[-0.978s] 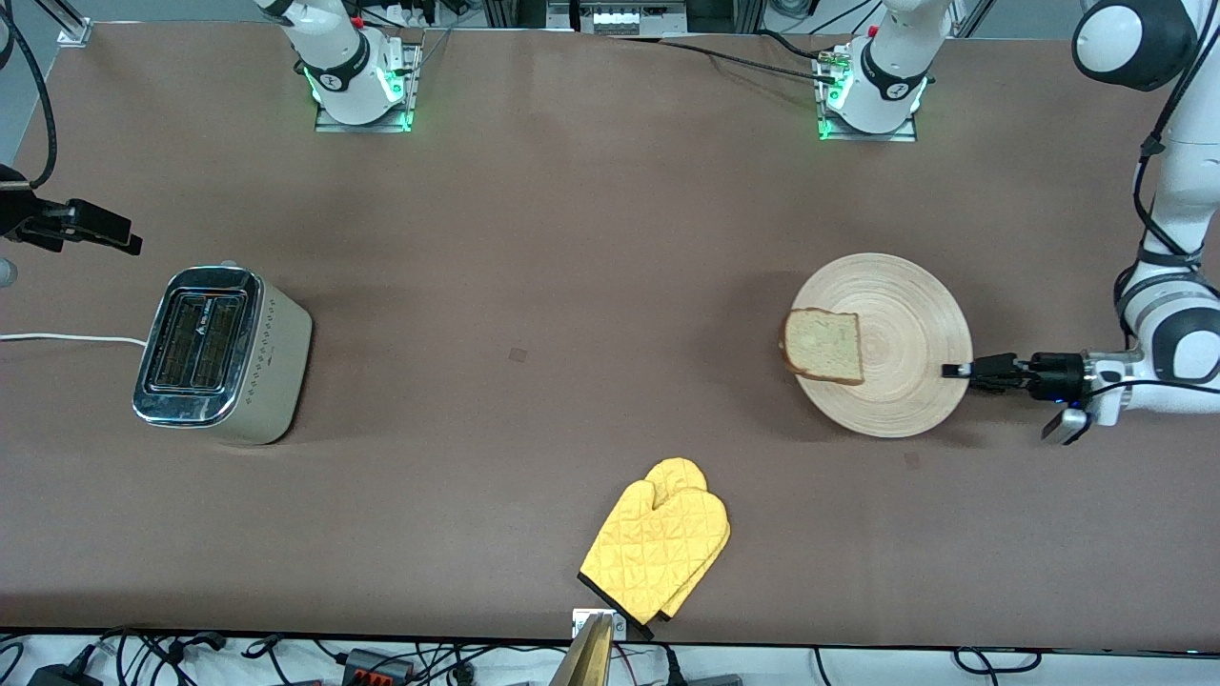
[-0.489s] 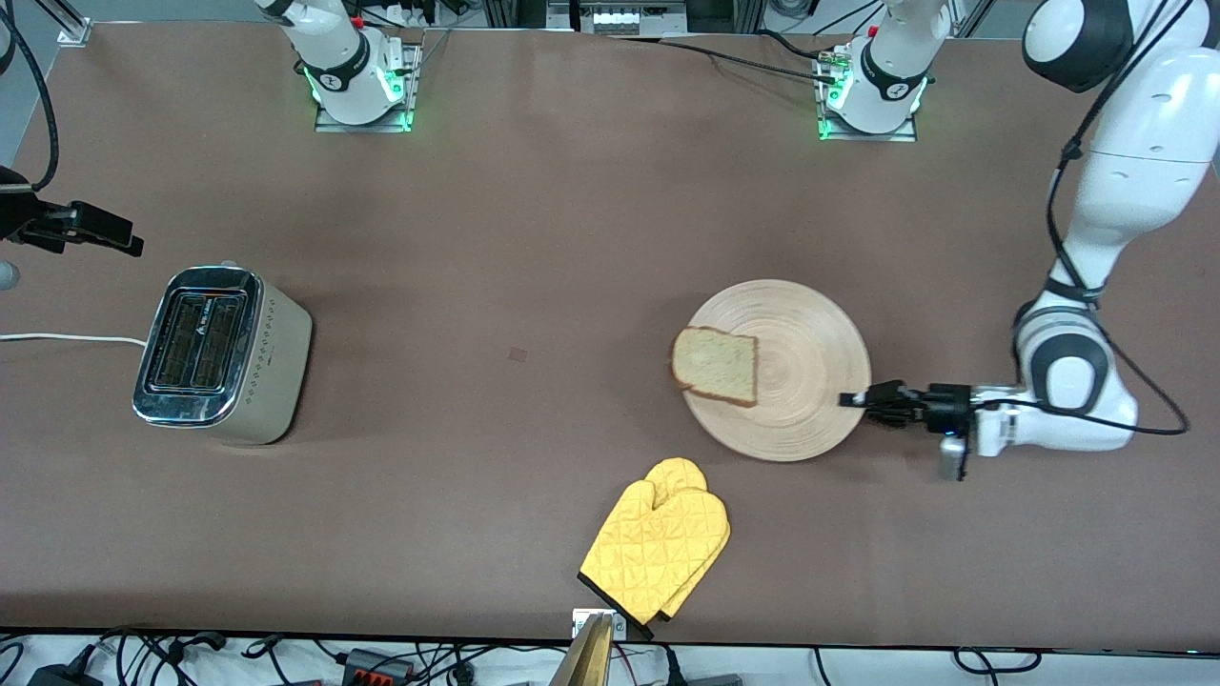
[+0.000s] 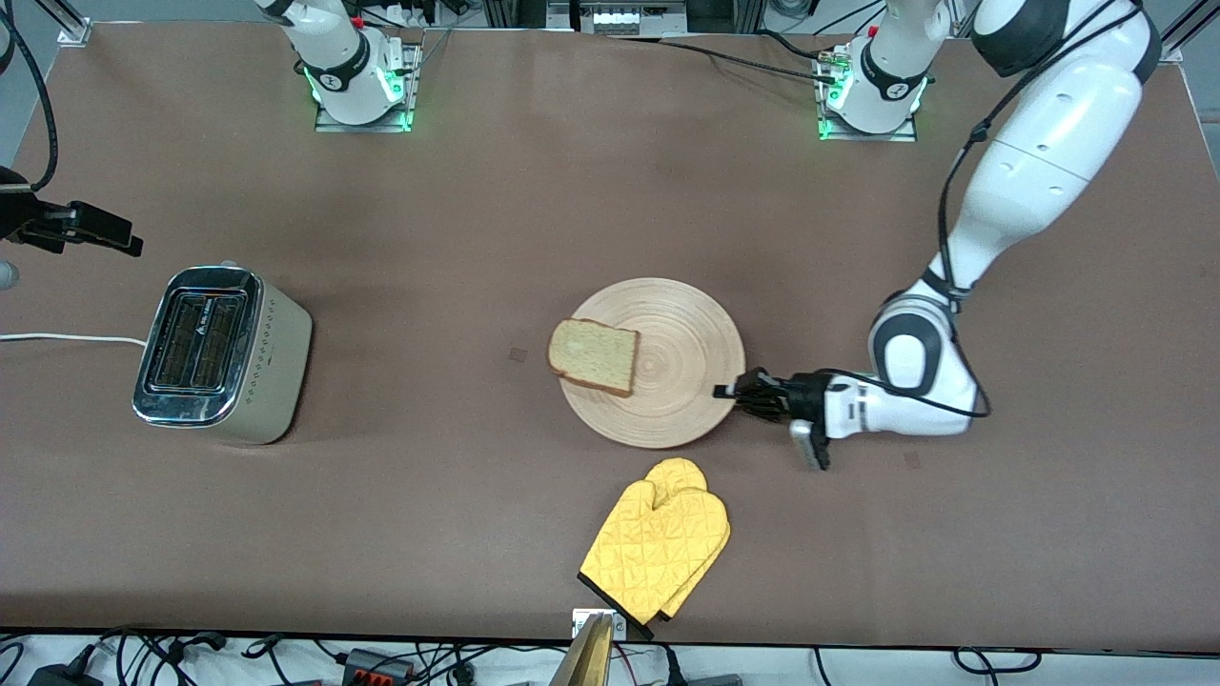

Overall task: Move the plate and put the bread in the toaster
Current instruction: 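Push the wooden plate with the left gripper toward the toaster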

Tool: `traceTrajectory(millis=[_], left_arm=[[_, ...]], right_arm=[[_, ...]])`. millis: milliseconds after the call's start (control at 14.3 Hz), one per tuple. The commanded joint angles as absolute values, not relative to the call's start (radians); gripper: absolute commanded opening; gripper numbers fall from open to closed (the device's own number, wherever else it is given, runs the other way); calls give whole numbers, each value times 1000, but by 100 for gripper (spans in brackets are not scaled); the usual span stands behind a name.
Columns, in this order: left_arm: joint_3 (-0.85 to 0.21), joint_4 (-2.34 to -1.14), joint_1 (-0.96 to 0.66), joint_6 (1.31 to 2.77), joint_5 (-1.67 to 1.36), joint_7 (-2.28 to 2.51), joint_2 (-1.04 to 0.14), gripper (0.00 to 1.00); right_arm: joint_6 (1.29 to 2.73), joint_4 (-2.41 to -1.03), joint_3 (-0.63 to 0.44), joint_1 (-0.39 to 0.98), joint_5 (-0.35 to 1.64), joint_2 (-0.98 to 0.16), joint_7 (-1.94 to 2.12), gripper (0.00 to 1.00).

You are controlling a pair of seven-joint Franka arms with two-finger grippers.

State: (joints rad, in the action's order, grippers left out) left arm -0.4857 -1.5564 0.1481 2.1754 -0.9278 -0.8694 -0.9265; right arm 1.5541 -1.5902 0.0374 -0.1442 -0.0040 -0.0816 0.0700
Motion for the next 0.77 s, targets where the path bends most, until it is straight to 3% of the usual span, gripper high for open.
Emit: traceTrajectory(millis=[0,489,559,628,698], left_arm=[[-495,-1566,102,2193,-1070,-882,-940,1],[-495,-1591,25,2344,-1120,-910,-966,0],[-495,-1601,25,2344,-1133,-910,-966,6],[-495,-1608,25,2347,-1149,-913,-966,45],[-494,-1608,26,2350,-1149,-935,-966,99]], right_arm=[[1551,-1577,41,-152,-2,-84,66,100],[1551,-1577,40,-152,-2,-84,66,100],[1551,-1577,40,-152,0,-84,66,100],[1551,-1577,40,-152,0,-84,66,100],[1551,-1577,40,-152,0,-84,66,100]])
